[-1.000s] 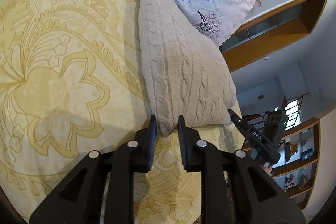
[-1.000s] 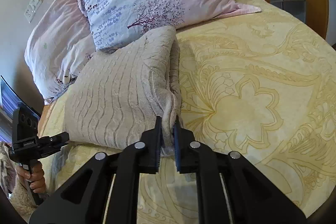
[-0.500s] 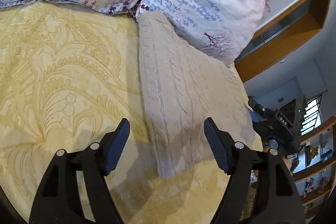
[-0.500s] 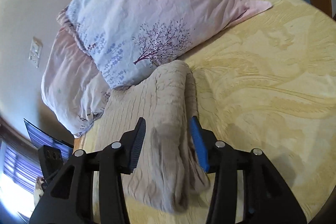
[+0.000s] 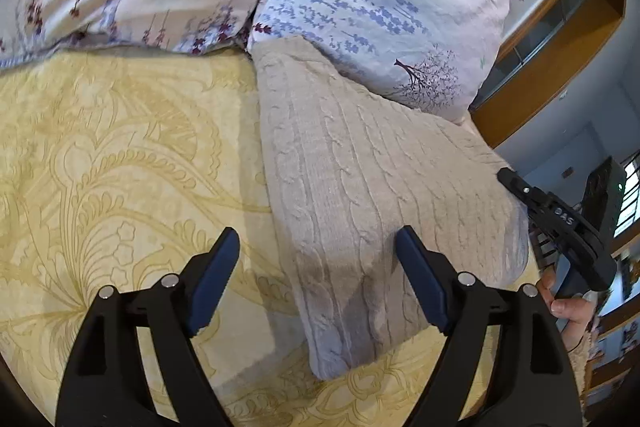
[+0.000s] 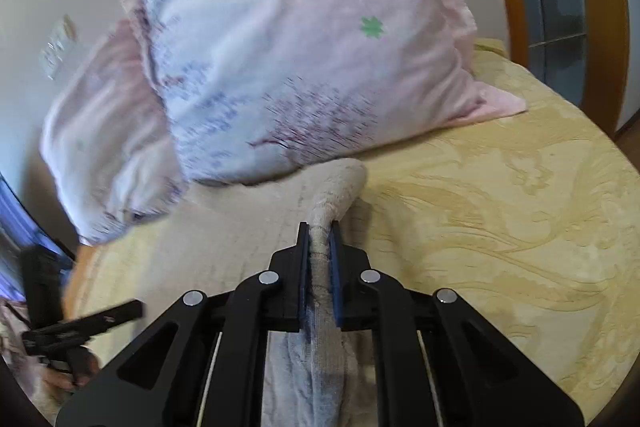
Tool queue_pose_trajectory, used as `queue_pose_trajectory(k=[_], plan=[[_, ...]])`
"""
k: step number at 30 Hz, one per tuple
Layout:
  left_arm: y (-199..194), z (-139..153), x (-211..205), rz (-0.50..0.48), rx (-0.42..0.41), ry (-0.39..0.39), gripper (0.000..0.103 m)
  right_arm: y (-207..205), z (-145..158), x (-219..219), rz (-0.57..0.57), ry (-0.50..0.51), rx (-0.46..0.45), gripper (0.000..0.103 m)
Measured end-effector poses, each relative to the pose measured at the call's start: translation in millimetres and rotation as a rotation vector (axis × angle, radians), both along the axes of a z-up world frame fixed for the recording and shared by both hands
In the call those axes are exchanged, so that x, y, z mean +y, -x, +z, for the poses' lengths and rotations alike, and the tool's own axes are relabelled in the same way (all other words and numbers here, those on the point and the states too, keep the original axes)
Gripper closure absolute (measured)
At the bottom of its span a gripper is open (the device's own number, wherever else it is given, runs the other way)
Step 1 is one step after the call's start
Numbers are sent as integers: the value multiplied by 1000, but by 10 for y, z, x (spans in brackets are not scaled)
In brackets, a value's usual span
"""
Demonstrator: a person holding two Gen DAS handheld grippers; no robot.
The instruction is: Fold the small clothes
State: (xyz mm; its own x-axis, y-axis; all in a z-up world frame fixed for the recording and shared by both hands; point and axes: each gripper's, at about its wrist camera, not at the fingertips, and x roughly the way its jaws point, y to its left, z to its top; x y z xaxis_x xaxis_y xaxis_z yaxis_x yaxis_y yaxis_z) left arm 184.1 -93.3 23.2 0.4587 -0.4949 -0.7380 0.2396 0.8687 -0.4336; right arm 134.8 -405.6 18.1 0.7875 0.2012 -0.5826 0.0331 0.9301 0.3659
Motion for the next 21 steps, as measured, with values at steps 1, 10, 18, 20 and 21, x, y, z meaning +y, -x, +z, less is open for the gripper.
queue_pose_trajectory(k=[1, 10, 18, 20, 21], plan=[[-6, 0, -17, -3, -2, -9, 22, -24, -70, -31, -8, -5, 26, 94], [-63, -43, -82, -6, -13, -46, 19, -89, -312, -68, -30, -7, 88, 95], [-100, -99, -170, -12, -9, -65, 14, -122, -418, -80, -46, -64, 125, 95], [-94, -94, -178, -12, -12, -72, 14, -108, -400, -115, -45, -87, 124, 94], [-87, -87, -178, -10, -13, -77, 14, -74, -365, -138, -49, -103, 113, 90]])
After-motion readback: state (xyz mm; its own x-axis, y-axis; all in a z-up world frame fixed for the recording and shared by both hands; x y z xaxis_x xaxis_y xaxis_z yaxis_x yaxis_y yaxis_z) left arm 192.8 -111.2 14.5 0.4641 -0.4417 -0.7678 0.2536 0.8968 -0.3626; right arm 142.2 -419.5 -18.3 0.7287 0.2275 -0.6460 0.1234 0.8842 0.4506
